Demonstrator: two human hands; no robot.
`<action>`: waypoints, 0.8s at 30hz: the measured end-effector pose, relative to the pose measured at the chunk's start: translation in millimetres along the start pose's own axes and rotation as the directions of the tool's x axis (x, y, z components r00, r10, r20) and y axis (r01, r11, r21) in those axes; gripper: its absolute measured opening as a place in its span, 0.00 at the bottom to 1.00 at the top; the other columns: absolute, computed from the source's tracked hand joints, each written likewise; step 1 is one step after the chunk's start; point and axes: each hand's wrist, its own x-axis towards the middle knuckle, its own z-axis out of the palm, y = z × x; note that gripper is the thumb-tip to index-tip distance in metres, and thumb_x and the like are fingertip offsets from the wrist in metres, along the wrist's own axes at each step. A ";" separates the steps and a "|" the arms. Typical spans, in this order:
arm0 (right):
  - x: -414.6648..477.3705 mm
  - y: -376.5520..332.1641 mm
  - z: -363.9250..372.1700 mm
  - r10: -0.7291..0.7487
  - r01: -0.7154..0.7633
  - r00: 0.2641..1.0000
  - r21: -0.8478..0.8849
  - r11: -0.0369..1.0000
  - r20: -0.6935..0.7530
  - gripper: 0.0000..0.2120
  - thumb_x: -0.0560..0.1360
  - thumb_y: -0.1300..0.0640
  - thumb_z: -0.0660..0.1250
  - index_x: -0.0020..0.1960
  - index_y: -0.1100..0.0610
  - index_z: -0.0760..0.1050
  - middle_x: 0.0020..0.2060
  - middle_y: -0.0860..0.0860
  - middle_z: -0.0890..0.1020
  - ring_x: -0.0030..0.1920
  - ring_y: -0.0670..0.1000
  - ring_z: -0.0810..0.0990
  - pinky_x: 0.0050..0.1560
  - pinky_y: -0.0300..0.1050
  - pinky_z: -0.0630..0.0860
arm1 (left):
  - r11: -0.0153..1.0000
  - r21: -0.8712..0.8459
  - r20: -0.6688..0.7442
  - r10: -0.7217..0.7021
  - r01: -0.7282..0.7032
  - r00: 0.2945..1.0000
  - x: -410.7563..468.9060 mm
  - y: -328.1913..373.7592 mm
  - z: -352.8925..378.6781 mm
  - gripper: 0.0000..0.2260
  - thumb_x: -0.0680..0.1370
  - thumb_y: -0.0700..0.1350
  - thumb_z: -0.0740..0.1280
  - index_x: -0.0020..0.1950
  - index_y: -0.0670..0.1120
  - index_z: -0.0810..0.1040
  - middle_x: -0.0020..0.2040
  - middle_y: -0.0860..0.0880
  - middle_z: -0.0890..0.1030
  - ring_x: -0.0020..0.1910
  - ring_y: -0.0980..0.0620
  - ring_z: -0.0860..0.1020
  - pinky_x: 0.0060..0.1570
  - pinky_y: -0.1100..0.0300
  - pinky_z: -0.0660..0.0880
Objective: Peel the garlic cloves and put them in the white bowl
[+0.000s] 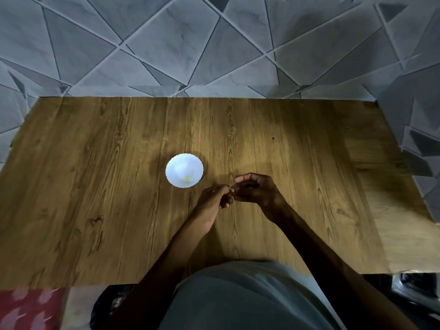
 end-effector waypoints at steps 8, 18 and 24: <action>0.5 6.2 1.3 0.007 -0.012 0.995 -0.048 0.999 -0.099 0.14 0.72 0.66 0.73 0.56 0.65 0.77 0.46 0.61 0.85 0.47 0.60 0.85 0.47 0.53 0.83 | 0.961 0.259 -0.066 0.118 -0.097 0.991 -0.3 -4.8 -4.4 0.06 0.78 0.40 0.67 0.49 0.41 0.82 0.39 0.47 0.83 0.39 0.54 0.81 0.39 0.63 0.77; 0.8 0.4 4.9 -0.044 0.017 0.987 -0.169 0.985 -0.153 0.16 0.69 0.63 0.77 0.54 0.63 0.77 0.41 0.56 0.86 0.43 0.53 0.86 0.42 0.48 0.84 | 0.928 0.260 0.006 0.274 -0.266 0.962 1.4 -3.5 -7.4 0.09 0.75 0.39 0.72 0.53 0.35 0.82 0.42 0.41 0.84 0.38 0.53 0.83 0.39 0.63 0.79; 1.6 -0.1 4.3 -0.053 0.025 0.986 -0.174 0.984 -0.157 0.15 0.70 0.63 0.77 0.54 0.61 0.77 0.42 0.56 0.86 0.44 0.53 0.86 0.43 0.46 0.83 | 0.985 0.063 -0.002 0.164 -0.163 0.987 3.9 -2.9 -9.8 0.06 0.76 0.34 0.69 0.52 0.35 0.82 0.44 0.40 0.84 0.41 0.48 0.83 0.46 0.58 0.81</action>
